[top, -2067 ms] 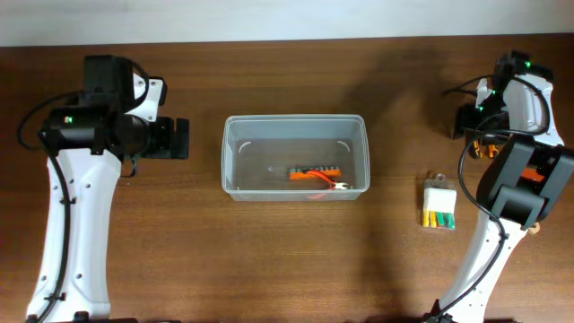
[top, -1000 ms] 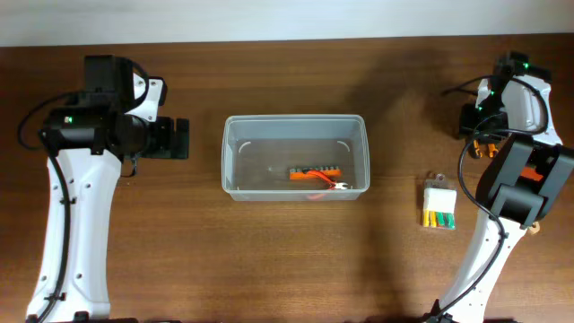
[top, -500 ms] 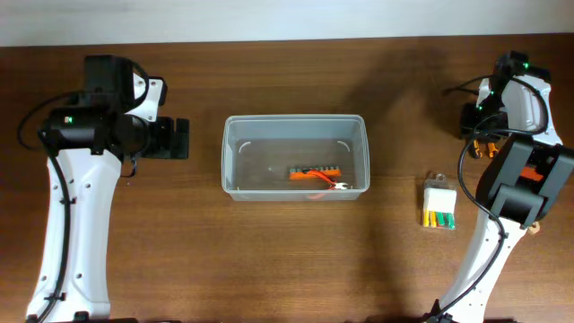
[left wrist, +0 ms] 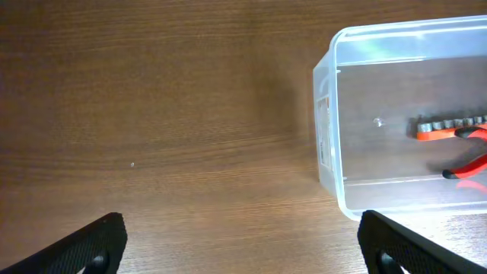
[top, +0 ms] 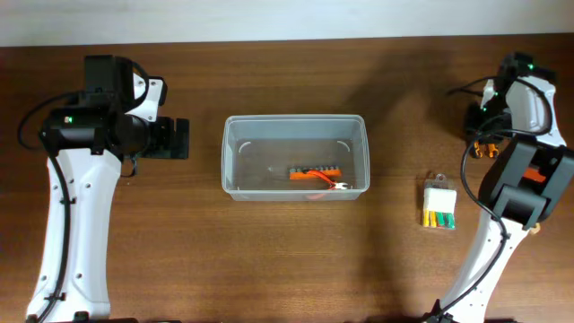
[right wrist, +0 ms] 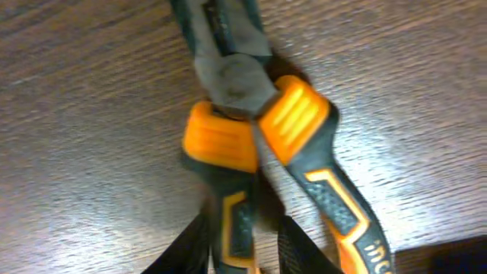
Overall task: Pack container
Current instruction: 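Align and close the right gripper on the pliers' handles, then lift the orange-black pliers and carry them left over the container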
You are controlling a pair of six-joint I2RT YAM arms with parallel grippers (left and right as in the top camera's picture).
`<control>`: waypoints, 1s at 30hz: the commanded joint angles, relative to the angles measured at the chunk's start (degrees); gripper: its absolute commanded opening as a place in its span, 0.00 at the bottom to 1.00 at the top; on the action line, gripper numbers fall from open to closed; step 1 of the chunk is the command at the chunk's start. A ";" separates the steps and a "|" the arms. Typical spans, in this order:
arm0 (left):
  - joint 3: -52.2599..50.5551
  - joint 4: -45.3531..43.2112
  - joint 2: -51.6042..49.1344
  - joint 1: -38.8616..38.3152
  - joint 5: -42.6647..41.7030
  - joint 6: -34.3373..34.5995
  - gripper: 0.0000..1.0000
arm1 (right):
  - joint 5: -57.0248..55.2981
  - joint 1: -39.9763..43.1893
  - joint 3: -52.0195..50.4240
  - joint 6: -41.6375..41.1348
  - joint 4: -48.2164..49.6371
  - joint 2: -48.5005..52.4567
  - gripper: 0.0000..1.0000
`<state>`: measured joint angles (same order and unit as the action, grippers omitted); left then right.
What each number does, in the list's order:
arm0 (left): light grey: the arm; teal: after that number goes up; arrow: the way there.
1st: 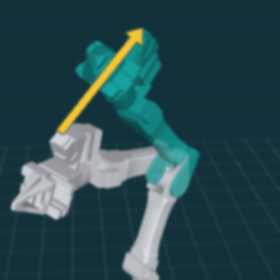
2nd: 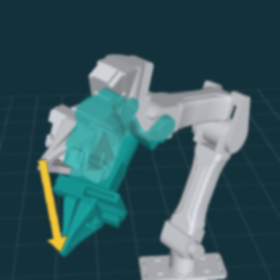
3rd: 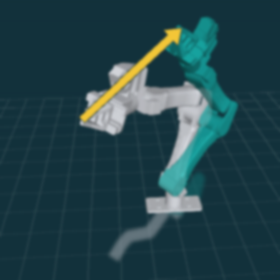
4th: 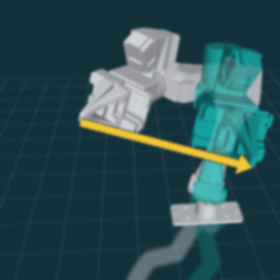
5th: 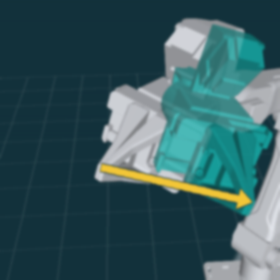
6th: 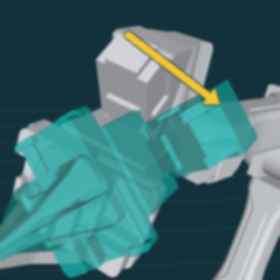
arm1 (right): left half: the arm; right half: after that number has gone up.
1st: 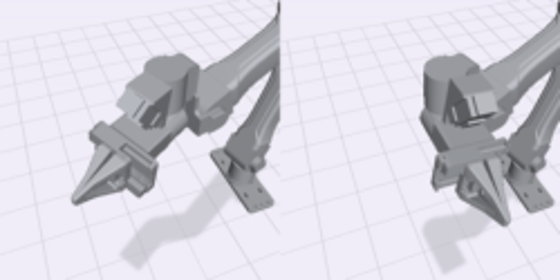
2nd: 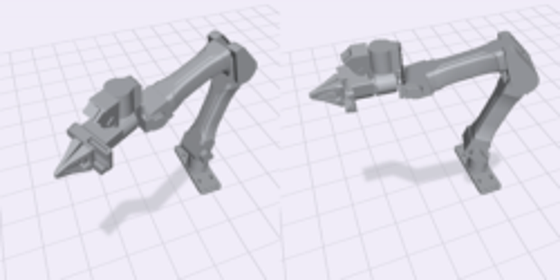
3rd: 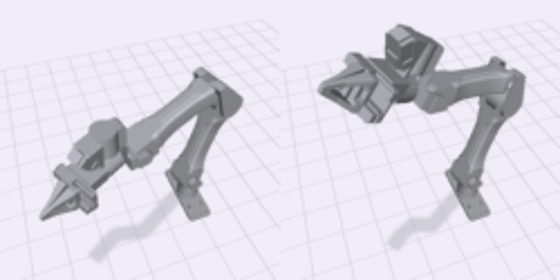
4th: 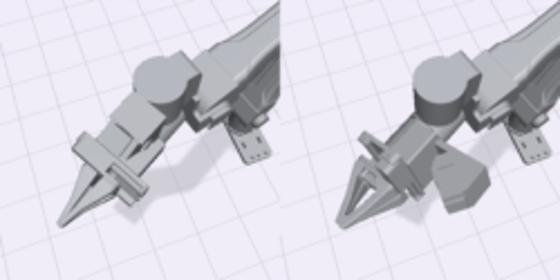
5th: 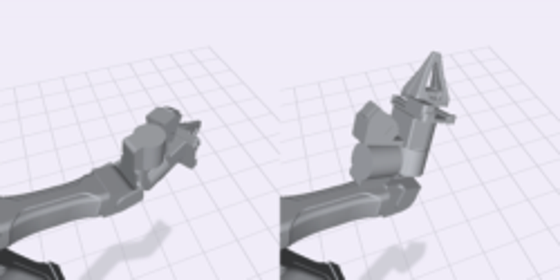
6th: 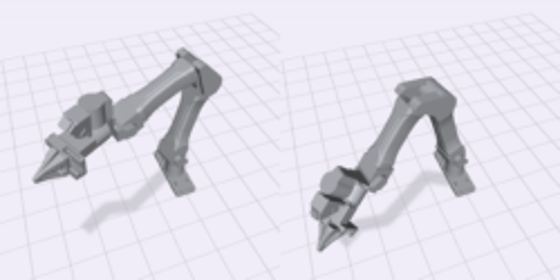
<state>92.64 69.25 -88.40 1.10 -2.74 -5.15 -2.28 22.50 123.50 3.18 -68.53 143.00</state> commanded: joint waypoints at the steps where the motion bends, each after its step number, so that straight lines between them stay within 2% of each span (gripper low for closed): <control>1: 1.05 0.02 0.00 0.17 0.20 -0.13 0.99 | -1.36 0.79 -0.24 -0.24 -0.20 1.18 0.25; 8: 1.05 0.02 0.00 0.17 0.20 -0.11 0.99 | -1.36 0.76 -0.24 -0.26 -0.20 1.18 0.16; 19: 1.05 0.02 0.00 0.17 0.20 -0.13 0.99 | -1.36 0.72 1.05 -0.26 -2.36 1.16 0.12; 26: 1.05 0.02 0.00 0.20 0.20 -0.13 0.99 | -1.09 0.63 9.46 -0.28 -8.46 1.14 0.12; 30: 1.05 0.02 0.00 0.17 0.20 -0.13 0.99 | -0.94 -0.28 17.73 -0.28 -13.42 1.05 0.12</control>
<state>92.64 69.28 -88.40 1.10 -2.74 -5.15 -2.52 22.72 134.91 3.18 -79.79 144.49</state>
